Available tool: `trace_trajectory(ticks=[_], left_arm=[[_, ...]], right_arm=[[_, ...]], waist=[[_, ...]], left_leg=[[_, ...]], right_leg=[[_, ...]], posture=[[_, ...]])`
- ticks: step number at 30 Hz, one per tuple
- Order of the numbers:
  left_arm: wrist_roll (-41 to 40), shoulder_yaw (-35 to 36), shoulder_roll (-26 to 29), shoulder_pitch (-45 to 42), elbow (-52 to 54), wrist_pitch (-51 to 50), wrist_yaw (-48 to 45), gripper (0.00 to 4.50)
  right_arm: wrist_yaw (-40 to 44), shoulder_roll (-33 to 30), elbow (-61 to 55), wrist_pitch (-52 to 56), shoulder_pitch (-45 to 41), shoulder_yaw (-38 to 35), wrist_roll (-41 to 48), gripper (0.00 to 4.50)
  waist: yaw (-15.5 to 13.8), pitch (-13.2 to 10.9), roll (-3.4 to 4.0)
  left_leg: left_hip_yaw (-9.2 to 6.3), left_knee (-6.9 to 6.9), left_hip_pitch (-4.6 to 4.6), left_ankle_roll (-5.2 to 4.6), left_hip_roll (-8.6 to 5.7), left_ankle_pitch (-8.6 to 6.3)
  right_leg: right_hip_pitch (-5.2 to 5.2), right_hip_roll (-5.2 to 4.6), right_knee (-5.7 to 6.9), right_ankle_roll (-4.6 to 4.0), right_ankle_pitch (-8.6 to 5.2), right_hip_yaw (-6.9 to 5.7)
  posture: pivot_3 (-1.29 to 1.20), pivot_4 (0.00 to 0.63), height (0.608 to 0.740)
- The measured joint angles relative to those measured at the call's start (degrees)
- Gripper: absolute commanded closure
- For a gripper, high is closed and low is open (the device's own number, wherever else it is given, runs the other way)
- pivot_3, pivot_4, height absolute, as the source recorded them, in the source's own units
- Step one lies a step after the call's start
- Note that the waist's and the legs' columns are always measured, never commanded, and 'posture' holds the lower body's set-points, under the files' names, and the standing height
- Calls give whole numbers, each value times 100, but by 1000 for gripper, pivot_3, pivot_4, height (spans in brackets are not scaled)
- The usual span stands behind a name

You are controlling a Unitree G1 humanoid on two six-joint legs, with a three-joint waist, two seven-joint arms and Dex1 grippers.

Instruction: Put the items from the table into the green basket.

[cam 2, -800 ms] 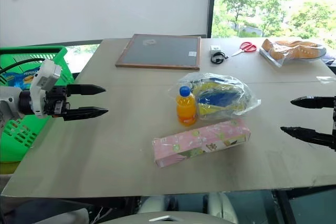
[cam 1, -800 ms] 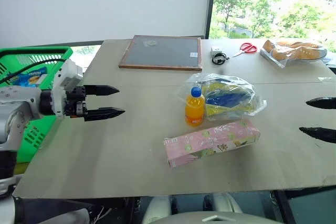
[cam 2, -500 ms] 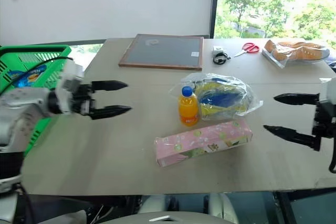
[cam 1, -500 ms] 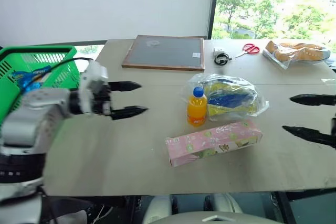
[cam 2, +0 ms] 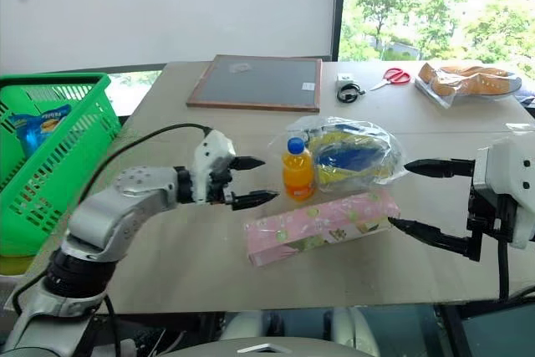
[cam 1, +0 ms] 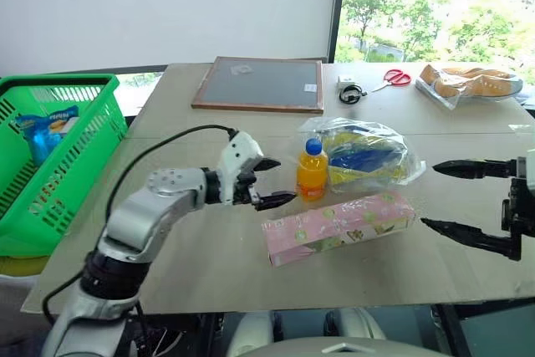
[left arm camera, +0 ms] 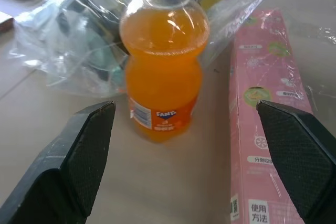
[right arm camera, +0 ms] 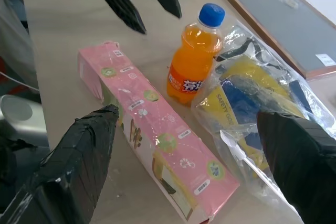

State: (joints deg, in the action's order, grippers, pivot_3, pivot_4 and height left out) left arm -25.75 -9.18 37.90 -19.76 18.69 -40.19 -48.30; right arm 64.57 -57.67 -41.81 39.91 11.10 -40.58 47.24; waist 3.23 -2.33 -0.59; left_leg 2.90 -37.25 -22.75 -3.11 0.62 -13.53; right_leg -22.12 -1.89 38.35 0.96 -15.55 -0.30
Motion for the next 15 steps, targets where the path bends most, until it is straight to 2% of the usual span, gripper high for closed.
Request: trace_trajectory(ticks=[6, 9, 12, 15], left_arm=[[454, -255, -553, -89, -474, 337, 252, 52], [479, -255, -639, -92, -501, 411, 237, 52], [161, 90, -315, -71, -600, 367, -200, 52], [-34, 341, 141, -38, -660, 372, -699, 52]], right_arm=[[-145, 188, -281, 9, 373, -318, 252, 0], [-220, 209, -384, 20, 559, -379, 308, 0], [-702, 210, -330, -75, 292, -304, -16, 0], [-1081, 80, 3, -75, -221, 173, -223, 0]], waist=[[112, 3, -2], [208, 3, -2], [391, 5, -2], [557, 9, 1]], left_leg=[[0, -2, -1, 0, -1, 0], [-2, -2, -1, 0, 0, 0], [0, -4, 4, 0, 4, 0], [3, -4, 8, 0, 3, 0]], right_leg=[[1, 1, 0, 1, 0, 2], [1, 3, 0, 1, 0, 1], [0, 7, 5, 1, -1, 4], [2, 4, 5, 0, -1, 7]], posture=[[-267, 0, 740], [-286, 0, 740], [-289, 0, 740], [-276, 0, 740]])
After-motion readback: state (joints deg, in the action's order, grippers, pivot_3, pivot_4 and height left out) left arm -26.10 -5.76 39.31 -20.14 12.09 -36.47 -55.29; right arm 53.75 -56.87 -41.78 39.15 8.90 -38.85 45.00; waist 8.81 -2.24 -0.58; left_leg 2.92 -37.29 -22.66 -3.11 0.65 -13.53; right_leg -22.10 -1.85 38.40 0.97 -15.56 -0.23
